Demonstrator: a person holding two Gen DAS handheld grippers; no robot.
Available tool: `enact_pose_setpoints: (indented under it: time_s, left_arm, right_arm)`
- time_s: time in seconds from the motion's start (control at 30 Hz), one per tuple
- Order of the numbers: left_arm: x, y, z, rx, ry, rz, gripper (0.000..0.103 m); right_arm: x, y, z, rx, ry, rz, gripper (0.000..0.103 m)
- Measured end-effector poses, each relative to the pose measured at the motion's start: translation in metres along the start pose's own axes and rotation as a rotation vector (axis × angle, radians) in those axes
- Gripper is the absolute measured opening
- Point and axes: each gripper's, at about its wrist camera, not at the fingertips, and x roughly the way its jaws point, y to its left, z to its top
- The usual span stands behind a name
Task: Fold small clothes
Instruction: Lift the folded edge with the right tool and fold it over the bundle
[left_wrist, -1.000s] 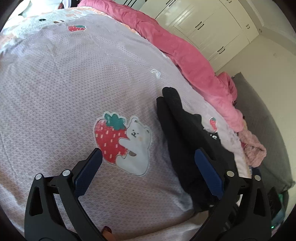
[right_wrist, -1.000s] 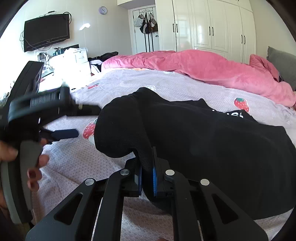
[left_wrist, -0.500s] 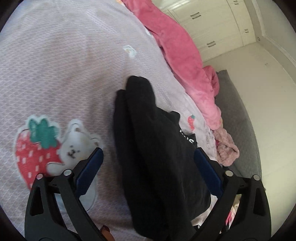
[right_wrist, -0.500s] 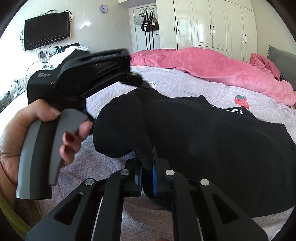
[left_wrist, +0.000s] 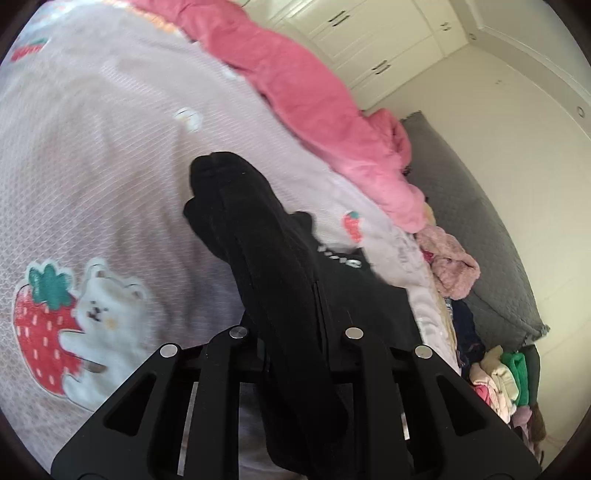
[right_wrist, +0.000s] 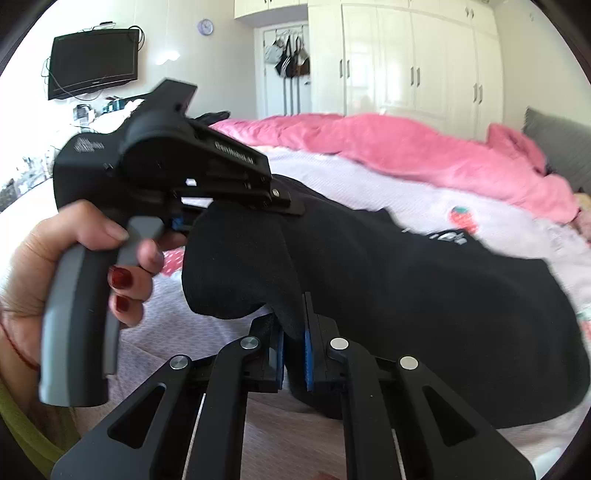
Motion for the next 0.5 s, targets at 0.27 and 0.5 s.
enact_pose_setpoints:
  time_s: [0.27, 0.5]
  left_arm:
    - [0.0, -0.078, -0.015, 0.096, -0.038, -0.041, 0.01]
    - [0.02, -0.128, -0.025, 0.144, -0.007, -0.001, 0.01]
  right_arm:
    - [-0.049, -0.054, 0.008, 0.102, -0.079, -0.053, 0.007]
    - [-0.067, -0.094, 0.002, 0.199, -0.092, -0.076, 0.007]
